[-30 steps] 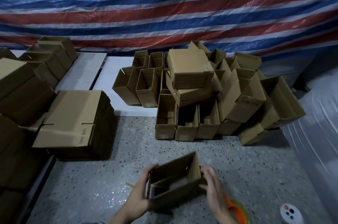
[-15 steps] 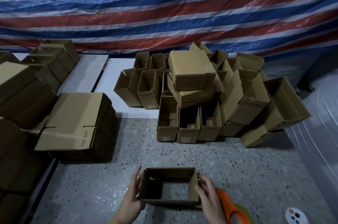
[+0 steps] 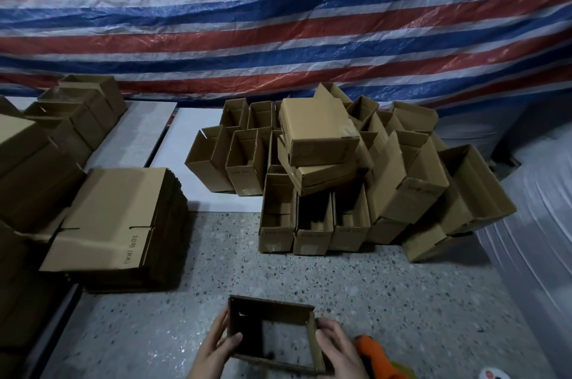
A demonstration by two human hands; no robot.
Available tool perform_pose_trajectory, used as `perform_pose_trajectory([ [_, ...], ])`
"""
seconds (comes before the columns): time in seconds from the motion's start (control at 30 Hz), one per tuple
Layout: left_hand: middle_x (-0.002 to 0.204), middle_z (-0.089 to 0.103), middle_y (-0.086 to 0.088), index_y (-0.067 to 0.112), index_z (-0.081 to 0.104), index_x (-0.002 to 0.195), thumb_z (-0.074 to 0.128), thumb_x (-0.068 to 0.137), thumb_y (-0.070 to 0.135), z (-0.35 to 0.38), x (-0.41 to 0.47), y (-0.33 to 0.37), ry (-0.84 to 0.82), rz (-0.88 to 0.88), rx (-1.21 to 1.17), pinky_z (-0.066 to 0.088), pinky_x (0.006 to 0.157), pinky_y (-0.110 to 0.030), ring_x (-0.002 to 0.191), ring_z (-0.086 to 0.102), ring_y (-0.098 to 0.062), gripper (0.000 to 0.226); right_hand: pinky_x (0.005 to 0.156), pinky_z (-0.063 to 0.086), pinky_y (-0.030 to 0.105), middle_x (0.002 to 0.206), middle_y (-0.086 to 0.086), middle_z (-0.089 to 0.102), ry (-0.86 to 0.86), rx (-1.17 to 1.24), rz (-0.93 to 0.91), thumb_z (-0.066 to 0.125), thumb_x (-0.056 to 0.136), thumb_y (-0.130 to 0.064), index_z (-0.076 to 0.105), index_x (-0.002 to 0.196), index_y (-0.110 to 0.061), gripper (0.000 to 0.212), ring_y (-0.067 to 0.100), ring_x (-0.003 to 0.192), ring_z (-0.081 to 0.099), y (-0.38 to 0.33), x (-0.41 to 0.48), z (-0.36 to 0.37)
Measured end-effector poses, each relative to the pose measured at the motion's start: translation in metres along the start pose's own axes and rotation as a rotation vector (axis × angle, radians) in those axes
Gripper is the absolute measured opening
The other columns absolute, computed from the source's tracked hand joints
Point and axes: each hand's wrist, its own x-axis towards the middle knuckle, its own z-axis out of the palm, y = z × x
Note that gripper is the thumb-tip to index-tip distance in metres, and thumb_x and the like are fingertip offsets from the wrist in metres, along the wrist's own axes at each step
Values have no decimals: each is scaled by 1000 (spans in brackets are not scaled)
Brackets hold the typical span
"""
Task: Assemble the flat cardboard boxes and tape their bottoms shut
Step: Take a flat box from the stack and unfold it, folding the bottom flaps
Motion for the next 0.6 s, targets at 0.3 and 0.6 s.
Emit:
perform_pose_trajectory([
  [0.3, 146, 53, 1, 23, 53, 142, 56, 95, -4, -9, 7, 1, -141, 35, 272, 43, 108, -29, 132, 50, -13, 54, 90, 58, 42, 116, -8, 57, 41, -163, 62, 78, 86, -34, 35, 147, -28, 75, 19, 108, 61, 10, 23, 5],
  [0.6, 124, 69, 15, 47, 72, 114, 67, 89, 32, -15, -4, 3, -76, -190, 79, 51, 85, -36, 114, 65, -20, 30, 93, 51, 22, 132, -8, 54, -64, -436, 76, 66, 94, -43, 21, 159, -23, 81, 12, 121, 51, 2, 43, -8],
])
